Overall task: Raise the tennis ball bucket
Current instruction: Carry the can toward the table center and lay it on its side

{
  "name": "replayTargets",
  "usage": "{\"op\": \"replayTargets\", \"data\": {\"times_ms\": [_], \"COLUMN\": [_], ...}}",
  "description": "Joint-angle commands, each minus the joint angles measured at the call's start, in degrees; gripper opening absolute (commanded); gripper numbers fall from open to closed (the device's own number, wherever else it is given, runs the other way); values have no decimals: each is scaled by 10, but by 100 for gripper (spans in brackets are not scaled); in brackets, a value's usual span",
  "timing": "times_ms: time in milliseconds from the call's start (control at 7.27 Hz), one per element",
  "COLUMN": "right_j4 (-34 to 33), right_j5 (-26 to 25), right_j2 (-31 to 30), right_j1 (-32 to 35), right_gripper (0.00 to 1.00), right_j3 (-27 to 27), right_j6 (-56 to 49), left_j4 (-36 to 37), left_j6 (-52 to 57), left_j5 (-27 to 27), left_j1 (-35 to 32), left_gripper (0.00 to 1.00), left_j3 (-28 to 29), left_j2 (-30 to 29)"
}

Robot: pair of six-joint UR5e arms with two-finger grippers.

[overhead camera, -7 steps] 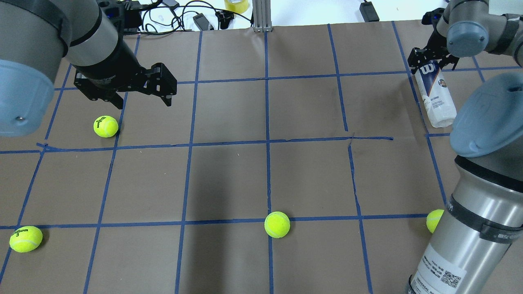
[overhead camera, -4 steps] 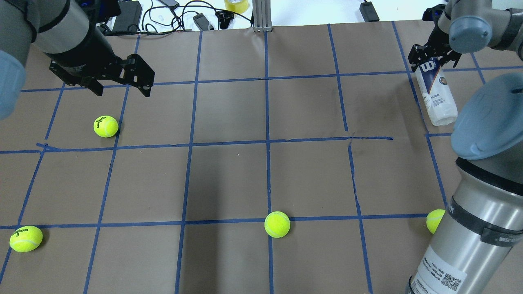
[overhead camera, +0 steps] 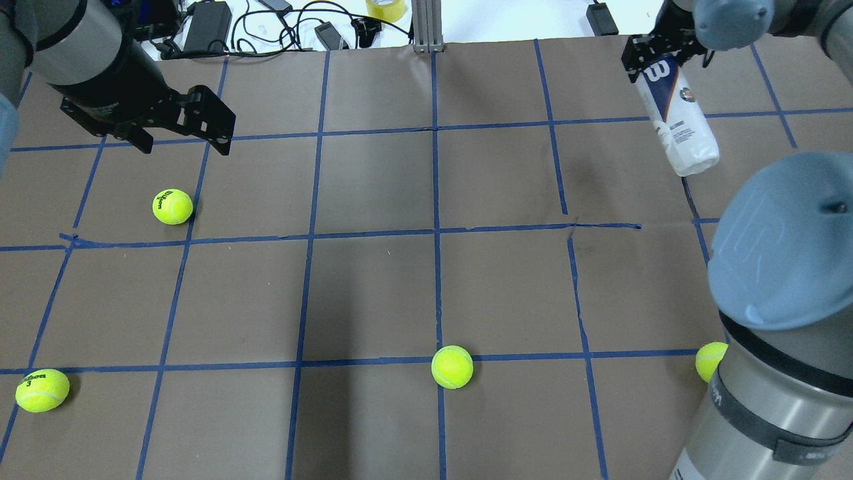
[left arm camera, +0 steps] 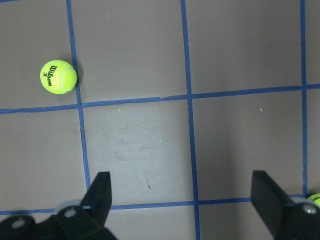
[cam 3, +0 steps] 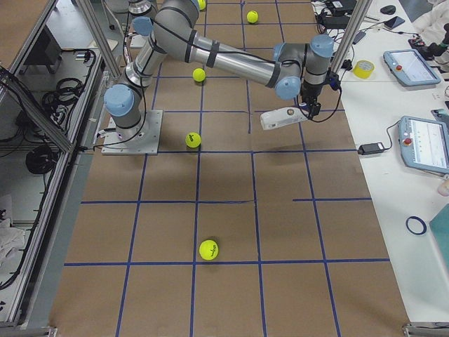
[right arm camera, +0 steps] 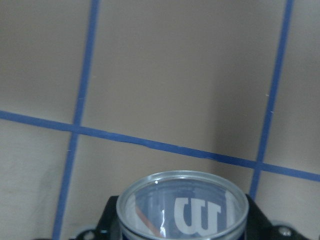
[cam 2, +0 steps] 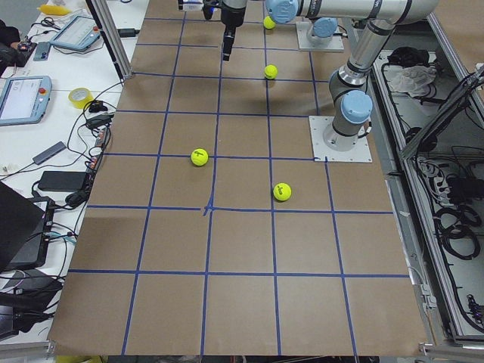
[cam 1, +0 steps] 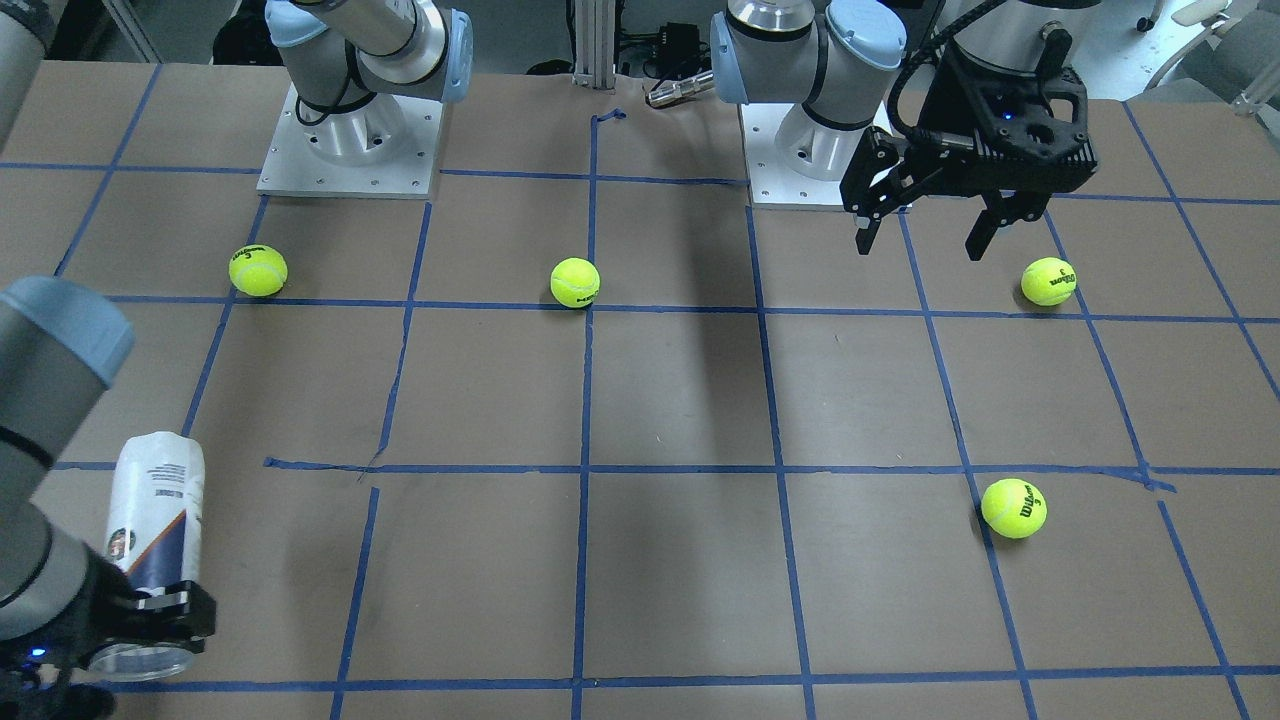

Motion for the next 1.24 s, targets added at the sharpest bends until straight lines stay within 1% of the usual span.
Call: {"op": "replayTargets", "data": {"times_ms": [0,138,275,413,550,688,826,963,1101], "right_j4": [13,-9,-28,-77,-127,-132,-131,-128,-129], "right_j5": [-1,1,11,53,59,59,59,58,58], "right_j2": [-16,-11,-8,6,13,20,23,24,24], "right_j1": [111,152,175,198,213,230,258,293,316], "right_gripper": [7,0,0,0,0,0,0,0,0], "right_j3": [22,26,31,44,57,58,58,58,58], "right_j6": [-22,-58,-119,-226,-251,-257,-264,-292,-302], "left_j4": [1,-6,-6,-6,-4,-1,-14,-18,-16], "left_j6": [-5,-35,-69,-69,-76,-77,-72,-70,-73], "left_j5": [-23,-32,-32,-31,-34,-37,-38,-40,-41], "left_j1": [-3,-9,-12,-13,-12,-12,-13,-14,-12], "left_gripper": [100,100,100,100,100,100,100,100,100], "left_j3": [0,0,4,6,5,0,2,1,-1], "left_j2": [-6,-6,-6,-6,-6,-16,-22,-27,-33]}}
